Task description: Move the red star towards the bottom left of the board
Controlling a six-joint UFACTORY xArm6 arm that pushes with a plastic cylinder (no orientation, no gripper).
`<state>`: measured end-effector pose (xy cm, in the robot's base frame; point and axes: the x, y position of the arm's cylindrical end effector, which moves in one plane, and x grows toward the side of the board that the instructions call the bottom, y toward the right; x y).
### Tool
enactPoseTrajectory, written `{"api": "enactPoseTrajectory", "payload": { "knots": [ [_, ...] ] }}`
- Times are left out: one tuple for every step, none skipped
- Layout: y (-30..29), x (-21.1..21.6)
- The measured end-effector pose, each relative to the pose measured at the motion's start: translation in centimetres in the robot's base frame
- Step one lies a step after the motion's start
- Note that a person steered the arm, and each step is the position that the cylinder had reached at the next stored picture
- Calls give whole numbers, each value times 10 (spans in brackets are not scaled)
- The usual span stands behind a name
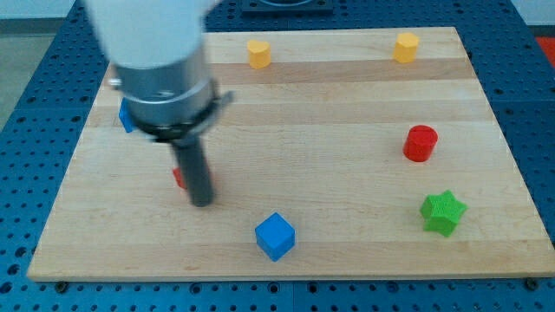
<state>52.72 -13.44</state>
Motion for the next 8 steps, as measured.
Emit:
{"api": "enactPoseTrajectory", "payload": {
  "knots": [
    [48,-5],
    [121,-40],
    [64,-72],
    [-6,-61],
    [-43,-38],
    [-17,-51],
    [42,-66],
    [78,-28]
  ]
}}
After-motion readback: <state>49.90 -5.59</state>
